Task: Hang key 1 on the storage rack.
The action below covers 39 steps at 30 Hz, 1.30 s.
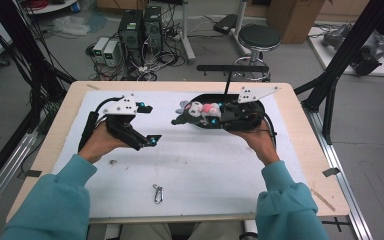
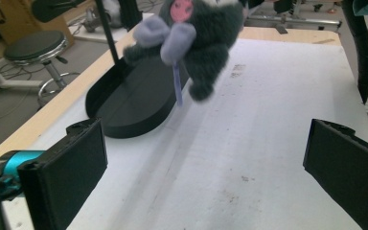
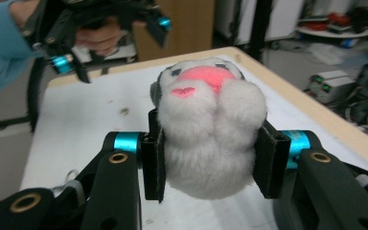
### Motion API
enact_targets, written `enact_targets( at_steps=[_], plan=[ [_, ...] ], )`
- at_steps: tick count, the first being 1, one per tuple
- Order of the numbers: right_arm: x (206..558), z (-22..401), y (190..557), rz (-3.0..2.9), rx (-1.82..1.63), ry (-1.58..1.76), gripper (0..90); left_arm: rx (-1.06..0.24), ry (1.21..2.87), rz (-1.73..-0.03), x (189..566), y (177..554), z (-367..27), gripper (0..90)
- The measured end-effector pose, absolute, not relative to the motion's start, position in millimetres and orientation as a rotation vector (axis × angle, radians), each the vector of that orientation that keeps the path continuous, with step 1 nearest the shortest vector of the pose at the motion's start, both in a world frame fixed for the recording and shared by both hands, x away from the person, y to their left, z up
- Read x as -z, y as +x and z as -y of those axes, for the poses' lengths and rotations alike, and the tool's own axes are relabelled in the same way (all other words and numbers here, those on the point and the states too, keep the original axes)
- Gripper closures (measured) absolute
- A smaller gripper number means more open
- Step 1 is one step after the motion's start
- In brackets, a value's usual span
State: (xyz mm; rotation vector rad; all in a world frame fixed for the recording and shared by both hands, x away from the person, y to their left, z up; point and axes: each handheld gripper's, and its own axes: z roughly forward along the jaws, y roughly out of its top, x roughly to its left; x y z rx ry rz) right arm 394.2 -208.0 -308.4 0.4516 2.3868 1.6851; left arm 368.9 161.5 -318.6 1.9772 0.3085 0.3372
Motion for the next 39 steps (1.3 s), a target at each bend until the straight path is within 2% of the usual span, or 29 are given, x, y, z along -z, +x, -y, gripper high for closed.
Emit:
enact_targets(
  at_steps=[15,25,39],
  plan=[
    [303,233,399,-2.172,-1.587,0.661,55.5,-0.437,1.883,-0.432,331,355,-205,1.7],
    [302,252,403,-2.013,-1.557,0.809,55.5,-0.464,1.836,-0.486,336,348,-229,1.7],
    [301,260,417,-1.868,-1.508,0.913,55.5,-0.463,1.790,-0.572,355,340,-256,1.7]
  ],
)
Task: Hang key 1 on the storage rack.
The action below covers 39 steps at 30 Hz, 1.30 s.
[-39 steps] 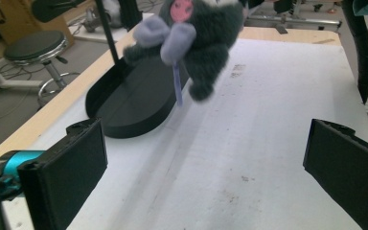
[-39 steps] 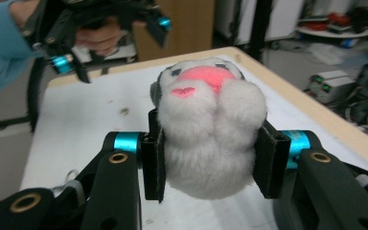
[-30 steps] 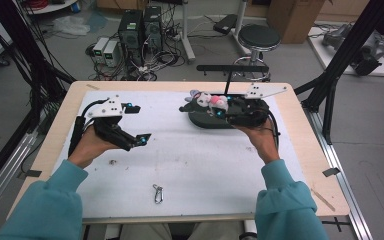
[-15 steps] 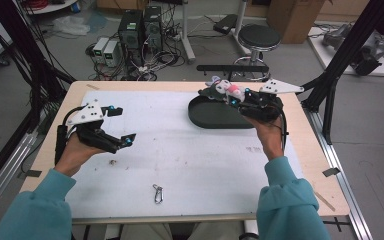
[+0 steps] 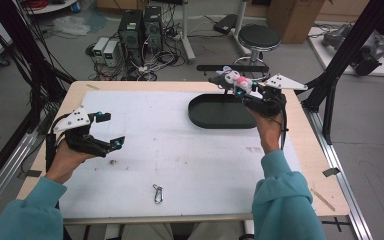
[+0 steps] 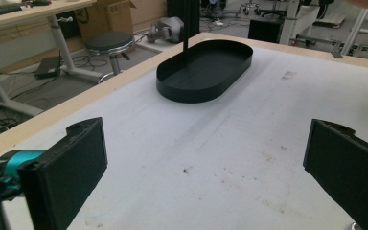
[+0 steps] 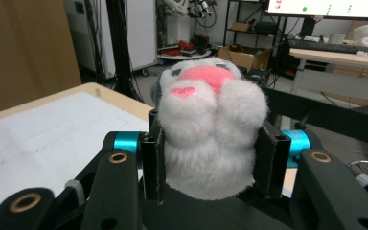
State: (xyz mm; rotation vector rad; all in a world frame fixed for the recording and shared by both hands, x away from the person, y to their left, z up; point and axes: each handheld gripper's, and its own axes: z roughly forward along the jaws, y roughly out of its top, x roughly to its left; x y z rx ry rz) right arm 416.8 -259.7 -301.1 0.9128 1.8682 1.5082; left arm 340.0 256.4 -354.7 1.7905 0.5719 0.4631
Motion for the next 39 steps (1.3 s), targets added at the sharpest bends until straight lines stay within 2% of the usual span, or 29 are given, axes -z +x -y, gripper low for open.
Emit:
enact_targets(
  at_steps=[18,39],
  plan=[
    [286,257,433,-1.818,-1.496,0.943,55.5,-0.460,1.774,-0.581,358,341,-262,1.7],
    [290,257,446,-1.799,-1.431,0.981,55.5,-0.455,1.782,-0.582,359,342,-261,1.7]
  ],
)
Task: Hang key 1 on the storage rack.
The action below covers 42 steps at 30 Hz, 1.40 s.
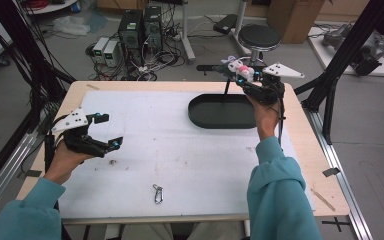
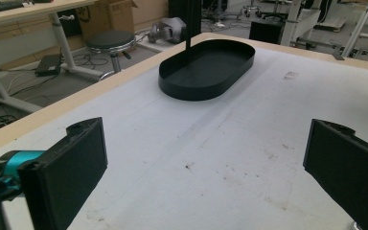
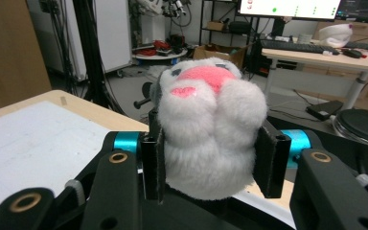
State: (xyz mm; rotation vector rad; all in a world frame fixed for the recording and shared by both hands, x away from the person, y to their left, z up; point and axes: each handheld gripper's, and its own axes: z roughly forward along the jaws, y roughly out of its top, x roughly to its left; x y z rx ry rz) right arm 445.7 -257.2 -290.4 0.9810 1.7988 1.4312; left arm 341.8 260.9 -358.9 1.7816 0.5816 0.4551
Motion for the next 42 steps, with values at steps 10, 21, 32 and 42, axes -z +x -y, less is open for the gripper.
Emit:
enact_targets(
  at_steps=[10,21,32,42],
  plan=[
    [293,258,448,-1.810,-1.364,0.997,55.5,-0.449,1.789,-0.570,359,341,-257,1.7],
    [299,262,445,-1.843,-1.329,1.007,55.4,-0.448,1.789,-0.568,359,341,-256,1.7],
    [305,265,438,-1.895,-1.262,0.992,55.5,-0.448,1.792,-0.559,359,341,-252,1.7],
    [311,264,441,-1.933,-1.245,1.011,55.4,-0.449,1.793,-0.556,359,341,-251,1.7]
  ],
)
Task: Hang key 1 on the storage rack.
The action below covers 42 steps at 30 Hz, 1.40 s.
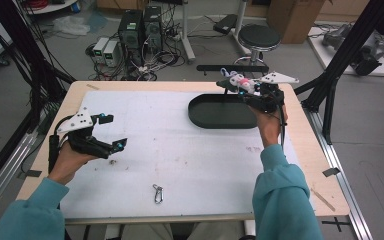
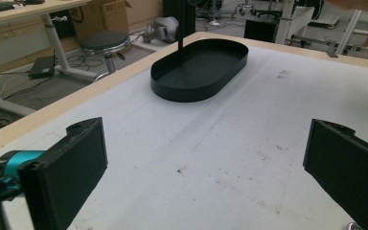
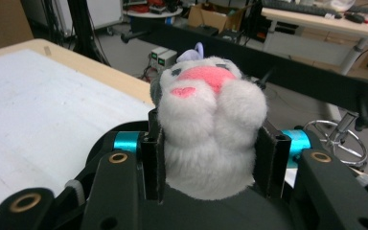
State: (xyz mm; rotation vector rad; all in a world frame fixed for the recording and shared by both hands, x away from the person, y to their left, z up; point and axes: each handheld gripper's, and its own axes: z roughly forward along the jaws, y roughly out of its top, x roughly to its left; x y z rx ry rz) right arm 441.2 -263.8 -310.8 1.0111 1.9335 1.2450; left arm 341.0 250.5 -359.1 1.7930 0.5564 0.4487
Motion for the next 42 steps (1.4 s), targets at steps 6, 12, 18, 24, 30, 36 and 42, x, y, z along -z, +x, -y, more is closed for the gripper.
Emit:
enact_targets(
  at_steps=[6,12,18,24,30,36,42],
  plan=[
    [321,262,443,-1.964,-1.225,1.039,55.4,-0.452,1.796,-0.553,359,341,-251,1.7],
    [328,258,448,-1.969,-1.242,1.044,55.4,-0.452,1.794,-0.555,358,341,-252,1.7],
    [334,253,455,-1.972,-1.249,1.050,55.3,-0.451,1.794,-0.555,358,341,-252,1.7],
    [341,249,460,-1.989,-1.242,1.061,55.1,-0.449,1.789,-0.559,358,341,-253,1.7],
    [347,249,464,-2.003,-1.251,1.085,55.1,-0.450,1.786,-0.560,358,341,-254,1.7],
    [352,249,466,-2.015,-1.260,1.111,54.9,-0.448,1.785,-0.560,358,340,-253,1.7],
    [353,251,467,-2.034,-1.255,1.122,54.2,-0.450,1.790,-0.559,358,340,-253,1.7]
  ],
)
